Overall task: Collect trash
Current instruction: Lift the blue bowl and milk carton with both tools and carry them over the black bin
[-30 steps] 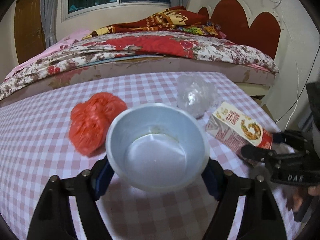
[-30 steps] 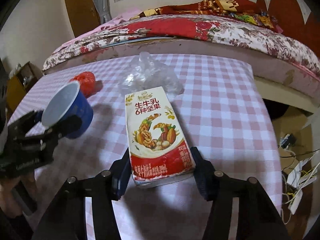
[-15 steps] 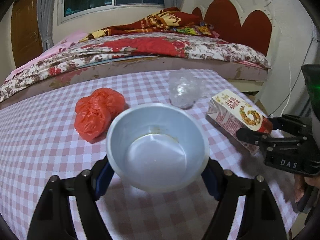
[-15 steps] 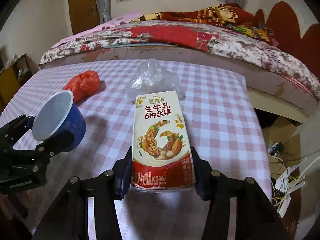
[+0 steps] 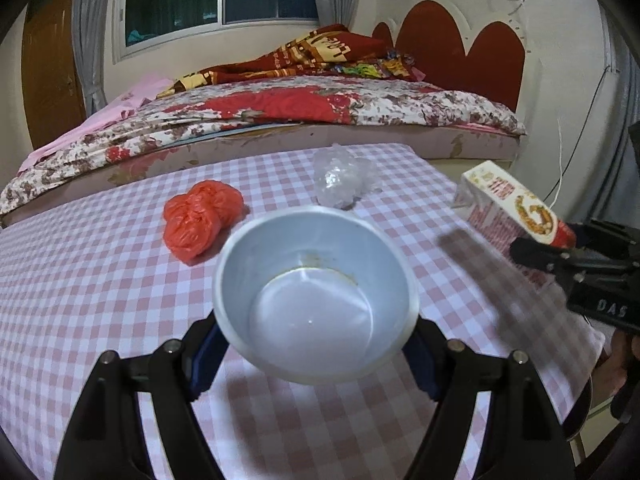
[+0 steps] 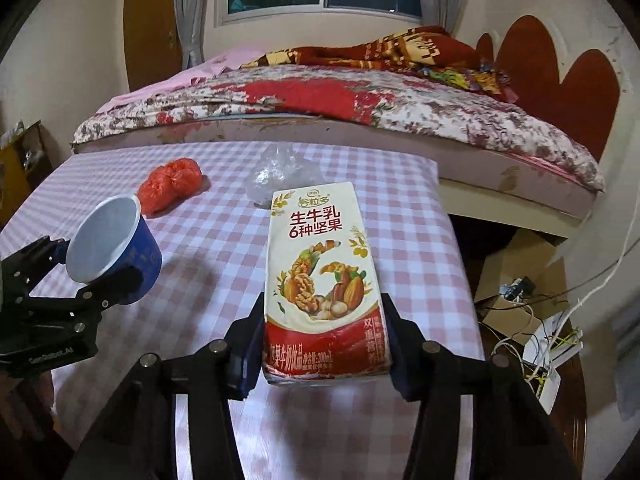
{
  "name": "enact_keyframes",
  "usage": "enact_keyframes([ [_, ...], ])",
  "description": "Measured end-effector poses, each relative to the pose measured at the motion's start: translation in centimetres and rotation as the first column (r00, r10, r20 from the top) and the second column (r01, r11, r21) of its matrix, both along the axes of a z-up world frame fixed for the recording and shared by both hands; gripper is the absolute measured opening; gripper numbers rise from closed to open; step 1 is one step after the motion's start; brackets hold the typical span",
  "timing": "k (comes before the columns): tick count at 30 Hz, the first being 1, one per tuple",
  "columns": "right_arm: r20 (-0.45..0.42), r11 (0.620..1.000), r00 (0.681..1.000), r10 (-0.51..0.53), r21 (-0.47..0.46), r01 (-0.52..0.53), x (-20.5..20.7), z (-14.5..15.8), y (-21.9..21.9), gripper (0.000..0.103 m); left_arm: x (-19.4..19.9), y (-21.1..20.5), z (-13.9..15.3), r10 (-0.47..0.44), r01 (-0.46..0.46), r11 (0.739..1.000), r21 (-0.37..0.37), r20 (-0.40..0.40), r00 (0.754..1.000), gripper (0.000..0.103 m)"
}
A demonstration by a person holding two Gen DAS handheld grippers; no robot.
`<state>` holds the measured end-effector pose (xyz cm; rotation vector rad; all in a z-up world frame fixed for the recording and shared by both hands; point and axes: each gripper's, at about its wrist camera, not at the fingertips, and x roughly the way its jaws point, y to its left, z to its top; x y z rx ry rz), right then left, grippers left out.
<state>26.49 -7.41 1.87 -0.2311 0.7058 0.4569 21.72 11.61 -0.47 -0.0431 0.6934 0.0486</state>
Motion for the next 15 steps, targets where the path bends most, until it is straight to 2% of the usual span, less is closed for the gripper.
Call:
enact_keyframes([
  [15,0.067,0.997,0.995,-0.077,0.011,0.076,-6.6,2.1,-6.3,0.053,-4.6,-5.5,2.2,-0.086,0.084,0.996,0.020,0.070,0.994,0.078],
])
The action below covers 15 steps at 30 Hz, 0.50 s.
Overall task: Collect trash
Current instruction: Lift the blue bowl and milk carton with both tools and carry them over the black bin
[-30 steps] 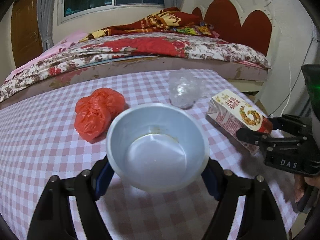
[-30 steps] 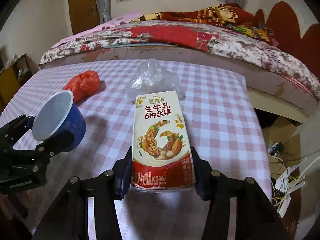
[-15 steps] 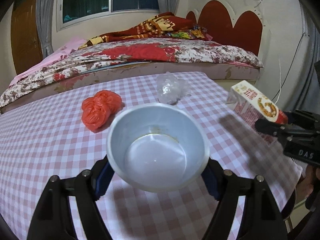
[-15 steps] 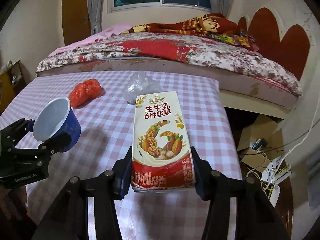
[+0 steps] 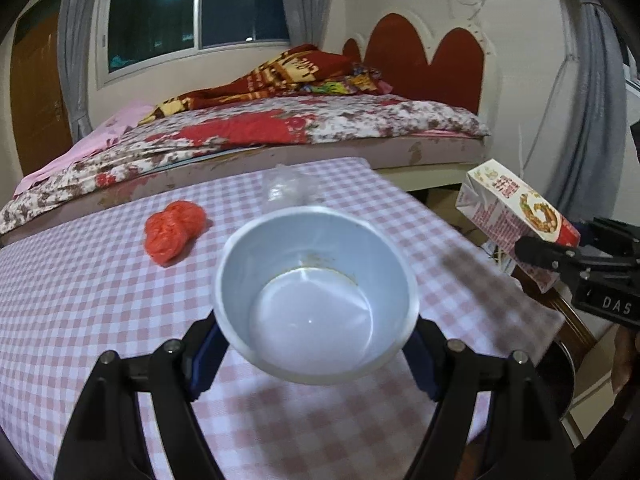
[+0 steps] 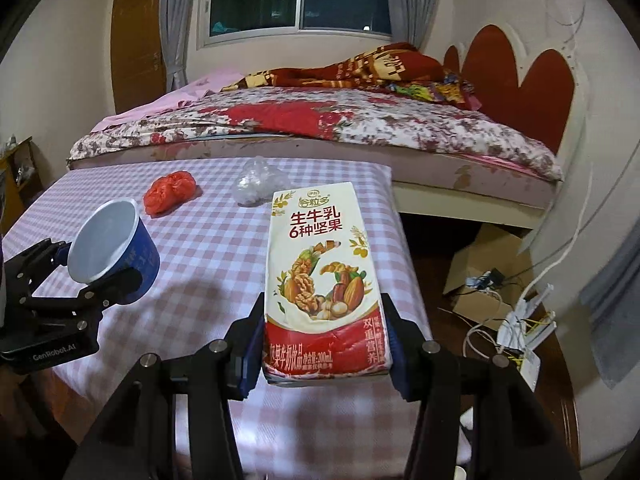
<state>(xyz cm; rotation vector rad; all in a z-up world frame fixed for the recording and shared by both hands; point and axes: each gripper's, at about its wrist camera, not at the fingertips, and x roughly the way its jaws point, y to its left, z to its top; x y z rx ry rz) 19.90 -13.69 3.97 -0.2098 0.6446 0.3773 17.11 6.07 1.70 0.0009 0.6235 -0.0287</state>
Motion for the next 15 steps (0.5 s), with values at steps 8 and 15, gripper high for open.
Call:
enact_keyframes([
  [8,0.003,0.999,0.999,-0.053,-0.006,0.053,-2.1,-0.3,-4.4,0.053,-0.8,-4.6,0.6,-0.081,0.081,0.997,0.015,0.011,0.997,0.078],
  [15,-0.005,0.992,0.992,-0.124,0.001,0.124,-3.0,-0.7,-8.9,0.053,-1.3,-9.3,0.5,-0.164,0.164,0.986,0.028,0.008,0.986,0.078],
])
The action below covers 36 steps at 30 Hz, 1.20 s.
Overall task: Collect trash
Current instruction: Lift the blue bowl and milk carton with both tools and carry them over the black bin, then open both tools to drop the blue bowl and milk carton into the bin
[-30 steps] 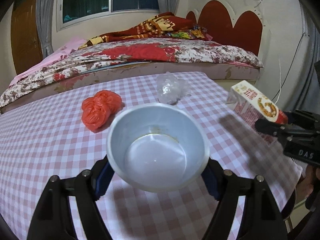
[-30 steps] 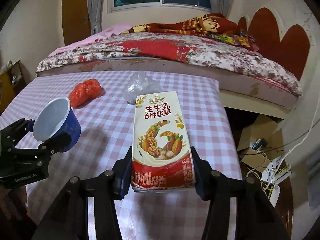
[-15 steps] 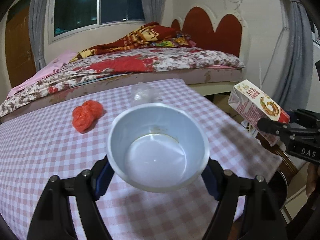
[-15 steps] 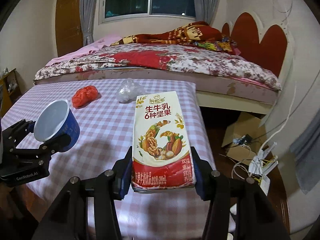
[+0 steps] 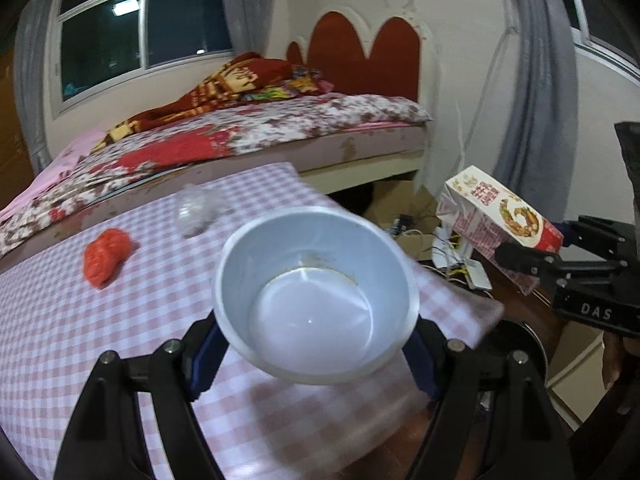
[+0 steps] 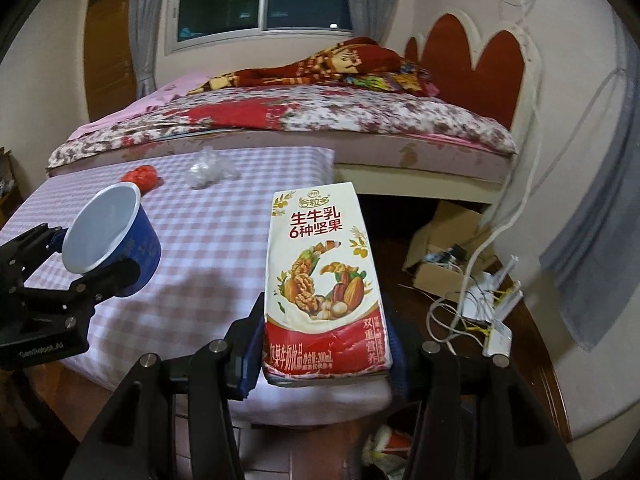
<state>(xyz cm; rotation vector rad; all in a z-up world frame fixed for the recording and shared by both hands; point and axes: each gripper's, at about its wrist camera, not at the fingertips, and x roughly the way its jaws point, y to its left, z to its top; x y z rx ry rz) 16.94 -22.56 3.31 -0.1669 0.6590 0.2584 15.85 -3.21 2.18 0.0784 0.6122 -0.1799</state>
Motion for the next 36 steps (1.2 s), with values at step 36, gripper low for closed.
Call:
enact_keyframes([
  [36,-0.286,0.949,0.912,-0.295,0.029,0.315,-5.6,-11.3,-22.0,0.053,-1.6,-22.5,-8.1,-0.446,0.447,0.893,-0.046,-0.201,0.872,0.078],
])
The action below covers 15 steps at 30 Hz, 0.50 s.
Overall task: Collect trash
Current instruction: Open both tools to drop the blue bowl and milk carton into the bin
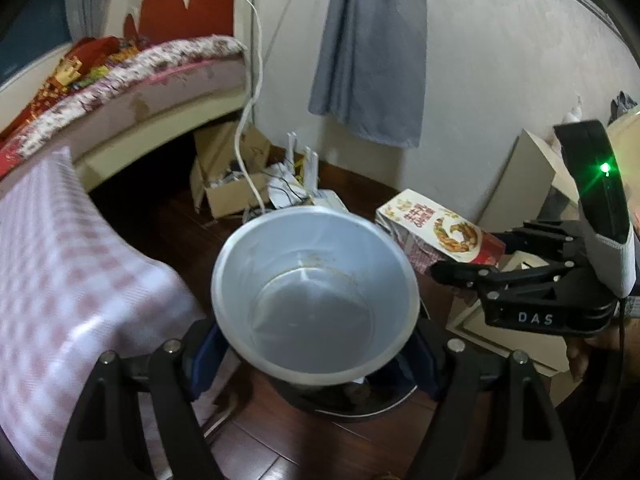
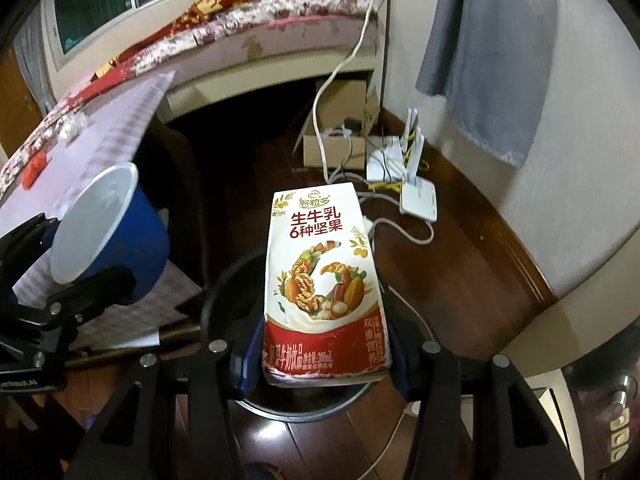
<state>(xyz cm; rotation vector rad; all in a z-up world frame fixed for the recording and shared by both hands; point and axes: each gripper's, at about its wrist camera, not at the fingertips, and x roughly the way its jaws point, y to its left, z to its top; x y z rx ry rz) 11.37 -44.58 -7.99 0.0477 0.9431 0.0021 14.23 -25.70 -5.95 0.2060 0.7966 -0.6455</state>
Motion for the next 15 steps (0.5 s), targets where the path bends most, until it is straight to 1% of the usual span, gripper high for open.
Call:
enact_keyframes([
  [8,-0.067,0.999,0.997,0.029,0.019,-0.028,1.0,-2.6,-0.9,0.053,1.5,-1.9,-3.4,-0.039,0.039,0.999,-0.005,-0.106,0.994,0.078],
  [10,-0.072,0.999,0.997,0.027,0.032,-0.025,1.4,-3.0,-1.2,0.053,1.9,-2.2,-4.2,-0.053,0.050,0.998,-0.023,-0.132,0.990,0.079],
  [11,-0.071,0.999,0.997,0.016,0.042,-0.013,1.6,-3.3,-1.6,0.055,2.0,-2.3,-4.5,-0.050,0.046,0.999,-0.028,-0.144,0.988,0.080],
  [12,-0.075,0.999,0.997,-0.013,0.039,0.016,1.9,-3.5,-2.2,0.061,2.3,-2.4,-5.0,-0.036,0.034,0.999,-0.017,-0.162,0.986,0.089],
  [13,-0.075,0.999,0.997,-0.033,0.029,0.035,2.0,-3.5,-2.4,0.080,2.4,-2.4,-5.3,-0.025,0.023,1.000,-0.012,-0.164,0.986,0.095],
  [14,-0.073,0.998,0.996,-0.051,0.028,0.053,2.2,-3.4,-2.8,0.086,2.5,-2.4,-5.5,-0.019,0.017,1.000,-0.015,-0.161,0.987,0.095],
  [15,-0.069,0.997,0.996,-0.064,0.037,0.067,2.3,-3.3,-3.3,0.086,2.4,-2.4,-5.7,-0.013,0.011,1.000,-0.012,-0.164,0.986,0.095],
])
